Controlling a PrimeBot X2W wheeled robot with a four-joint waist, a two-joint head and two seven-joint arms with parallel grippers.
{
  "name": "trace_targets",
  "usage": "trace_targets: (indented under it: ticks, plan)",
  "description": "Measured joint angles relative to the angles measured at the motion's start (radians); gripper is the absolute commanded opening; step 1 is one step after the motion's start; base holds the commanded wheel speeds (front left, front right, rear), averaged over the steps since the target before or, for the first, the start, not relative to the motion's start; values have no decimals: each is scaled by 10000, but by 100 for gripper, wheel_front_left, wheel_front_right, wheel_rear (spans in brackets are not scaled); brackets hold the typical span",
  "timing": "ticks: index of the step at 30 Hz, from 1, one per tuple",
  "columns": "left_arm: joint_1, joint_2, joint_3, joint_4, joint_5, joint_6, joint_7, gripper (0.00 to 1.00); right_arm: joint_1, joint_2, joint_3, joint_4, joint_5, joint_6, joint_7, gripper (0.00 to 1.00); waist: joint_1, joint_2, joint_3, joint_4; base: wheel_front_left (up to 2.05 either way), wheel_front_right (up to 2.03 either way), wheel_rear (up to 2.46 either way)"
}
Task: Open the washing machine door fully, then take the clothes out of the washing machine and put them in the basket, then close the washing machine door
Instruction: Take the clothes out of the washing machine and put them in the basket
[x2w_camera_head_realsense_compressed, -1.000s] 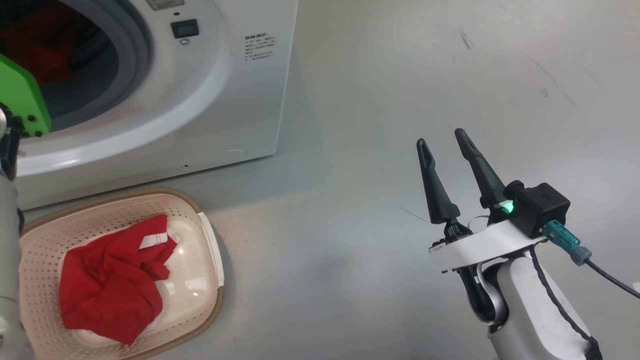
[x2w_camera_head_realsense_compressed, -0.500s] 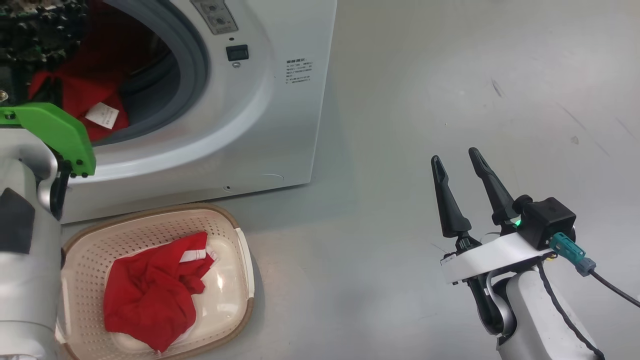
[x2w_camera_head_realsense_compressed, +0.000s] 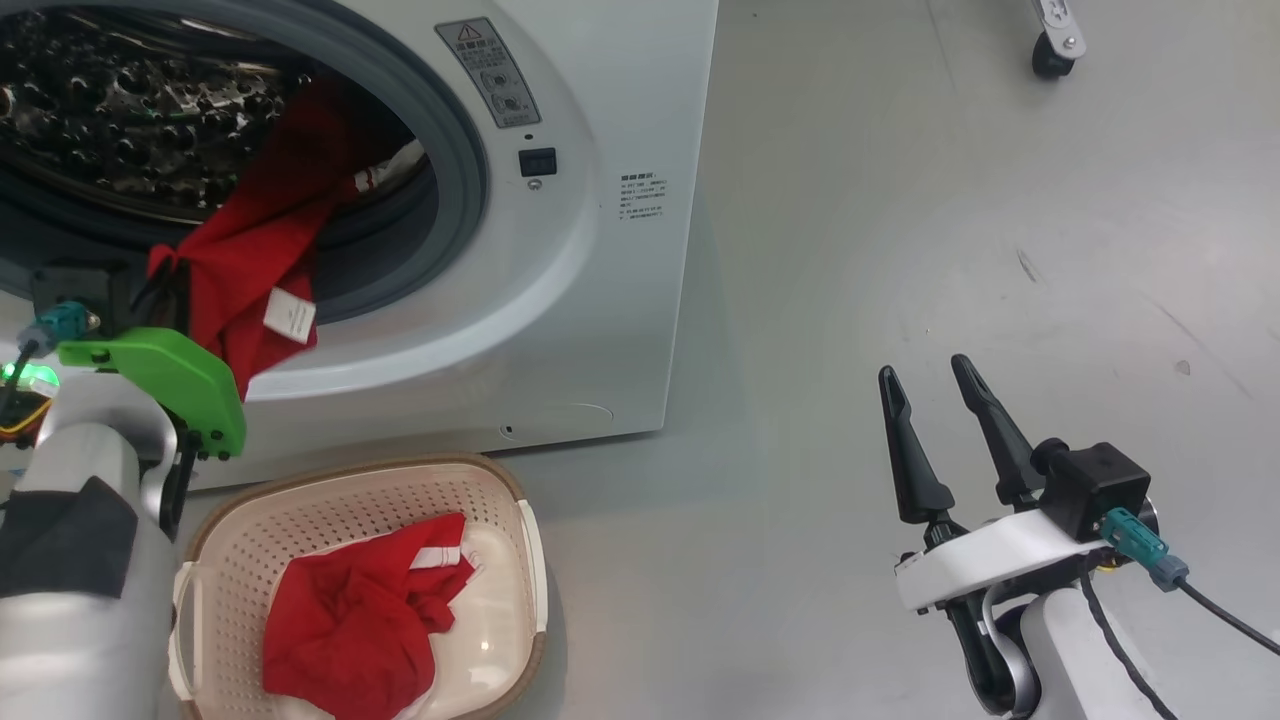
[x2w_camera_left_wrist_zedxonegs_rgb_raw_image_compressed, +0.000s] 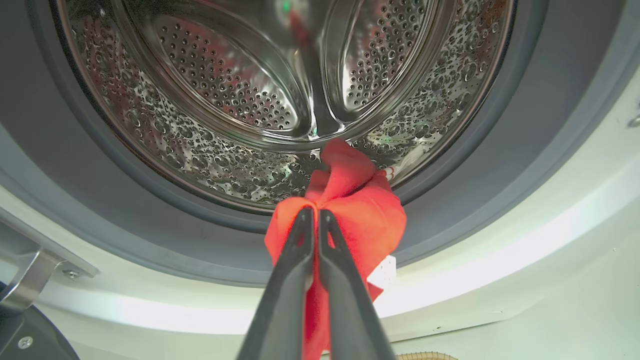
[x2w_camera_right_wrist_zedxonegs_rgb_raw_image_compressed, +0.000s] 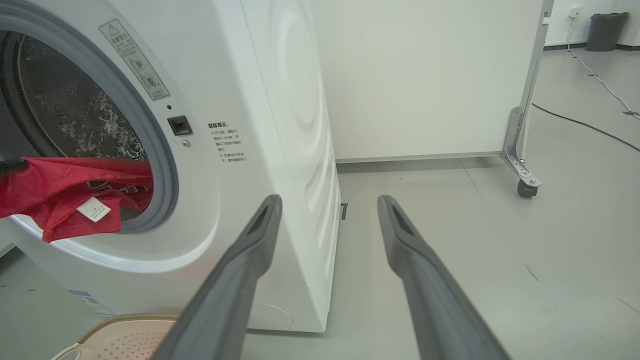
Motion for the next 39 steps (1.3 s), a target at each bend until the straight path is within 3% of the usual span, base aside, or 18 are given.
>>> trace_targets:
  ticks: [13, 27, 39]
  plan:
    - [1096, -184, -94, -196, -12, -29, -924, 0, 574, -2, -102, 142, -2, 127, 0, 100, 0, 0, -963, 311, 0, 0, 0]
    - [1981, -255, -245, -796, -12, -33, -1252, 0, 1002, -21, -238, 192, -2, 201, 0, 100, 0, 0, -1725, 552, 0, 0, 0]
    - [2119, -430, -240, -2366, -2, -25, -1522, 0, 1134, -81, -345, 140, -2, 221, 0, 100, 0, 0, -1882, 741, 0, 0, 0]
